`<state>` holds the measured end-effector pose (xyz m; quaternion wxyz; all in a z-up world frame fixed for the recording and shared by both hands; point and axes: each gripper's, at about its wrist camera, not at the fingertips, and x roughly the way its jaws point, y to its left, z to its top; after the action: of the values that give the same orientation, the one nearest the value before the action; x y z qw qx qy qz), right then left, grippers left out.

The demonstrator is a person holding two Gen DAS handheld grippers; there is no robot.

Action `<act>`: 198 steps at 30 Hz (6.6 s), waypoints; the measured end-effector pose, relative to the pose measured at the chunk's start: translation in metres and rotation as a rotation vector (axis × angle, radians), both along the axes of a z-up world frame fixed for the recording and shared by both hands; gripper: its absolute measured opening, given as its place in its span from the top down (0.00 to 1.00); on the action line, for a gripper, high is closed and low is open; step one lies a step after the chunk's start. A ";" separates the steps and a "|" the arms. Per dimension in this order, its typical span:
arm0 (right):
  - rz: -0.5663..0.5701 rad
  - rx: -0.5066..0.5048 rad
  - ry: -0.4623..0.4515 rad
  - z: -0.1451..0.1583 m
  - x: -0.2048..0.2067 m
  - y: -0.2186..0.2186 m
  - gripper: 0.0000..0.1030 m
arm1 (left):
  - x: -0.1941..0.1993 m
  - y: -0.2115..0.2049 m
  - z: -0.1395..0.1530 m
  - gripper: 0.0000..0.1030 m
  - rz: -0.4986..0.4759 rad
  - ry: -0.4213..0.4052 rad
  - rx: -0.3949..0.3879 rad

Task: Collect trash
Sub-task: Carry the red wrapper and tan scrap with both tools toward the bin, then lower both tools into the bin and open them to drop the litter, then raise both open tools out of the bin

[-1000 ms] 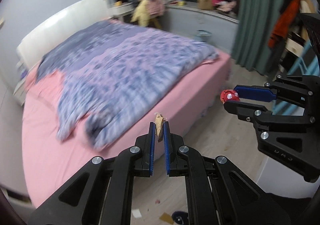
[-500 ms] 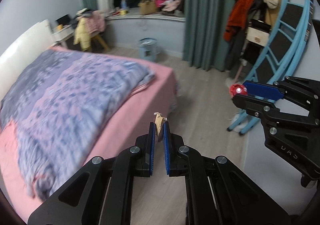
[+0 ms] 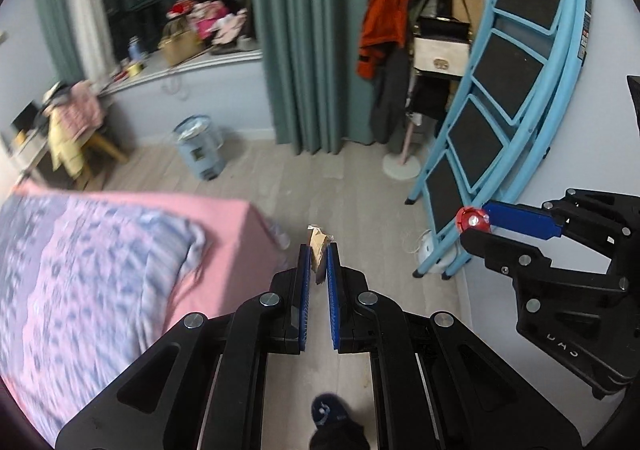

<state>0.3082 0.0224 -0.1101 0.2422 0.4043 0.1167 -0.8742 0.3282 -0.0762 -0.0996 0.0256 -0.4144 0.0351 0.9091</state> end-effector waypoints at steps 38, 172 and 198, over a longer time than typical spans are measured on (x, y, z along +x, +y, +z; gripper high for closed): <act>0.018 -0.018 0.020 0.014 -0.509 -0.001 0.76 | -0.542 0.000 0.000 0.93 -0.041 -0.006 0.020; 0.978 0.328 -0.222 -0.475 -1.079 -0.719 0.12 | -1.054 -0.728 -0.507 0.22 0.734 -0.502 0.136; 0.819 0.204 -0.135 -0.212 -1.067 -0.656 0.07 | -1.002 -0.677 -0.250 0.06 0.802 -0.337 0.166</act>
<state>-0.7586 -0.6331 -0.3220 0.5352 0.4028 0.3375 -0.6614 -0.6743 -0.7536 -0.3501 -0.2906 -0.5344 -0.2062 0.7665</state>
